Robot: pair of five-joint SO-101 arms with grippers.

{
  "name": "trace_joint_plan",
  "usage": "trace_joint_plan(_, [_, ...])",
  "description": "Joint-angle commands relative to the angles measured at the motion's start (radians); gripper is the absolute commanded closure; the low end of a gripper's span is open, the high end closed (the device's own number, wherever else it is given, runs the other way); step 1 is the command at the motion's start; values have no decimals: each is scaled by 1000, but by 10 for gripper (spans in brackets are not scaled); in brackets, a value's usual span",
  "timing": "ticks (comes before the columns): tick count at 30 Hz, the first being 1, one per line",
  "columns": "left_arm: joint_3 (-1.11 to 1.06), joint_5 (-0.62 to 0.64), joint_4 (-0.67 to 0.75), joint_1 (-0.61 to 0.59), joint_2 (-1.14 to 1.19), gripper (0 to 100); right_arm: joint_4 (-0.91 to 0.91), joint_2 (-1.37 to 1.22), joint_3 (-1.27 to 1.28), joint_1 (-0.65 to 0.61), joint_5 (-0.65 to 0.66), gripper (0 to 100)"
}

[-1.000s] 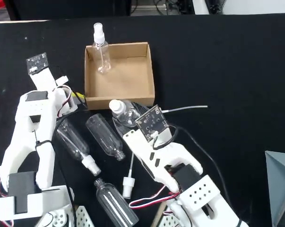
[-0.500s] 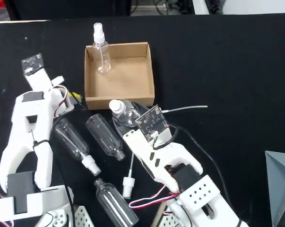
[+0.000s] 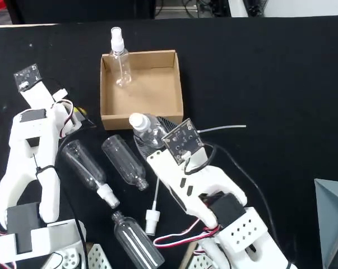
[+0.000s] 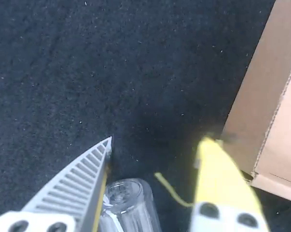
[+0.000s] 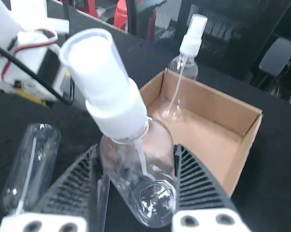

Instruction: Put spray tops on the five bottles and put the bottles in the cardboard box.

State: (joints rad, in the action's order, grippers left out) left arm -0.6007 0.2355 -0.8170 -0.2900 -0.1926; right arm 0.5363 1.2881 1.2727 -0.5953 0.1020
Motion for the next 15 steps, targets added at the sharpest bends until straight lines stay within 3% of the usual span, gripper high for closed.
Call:
trace_joint_plan(1, [54,11,18,-4,-5,789,3,21,-94,31,0,935])
trace_joint_plan(15, [54,41,17,-10,-6,822,-3,-16,-234,31,2,935])
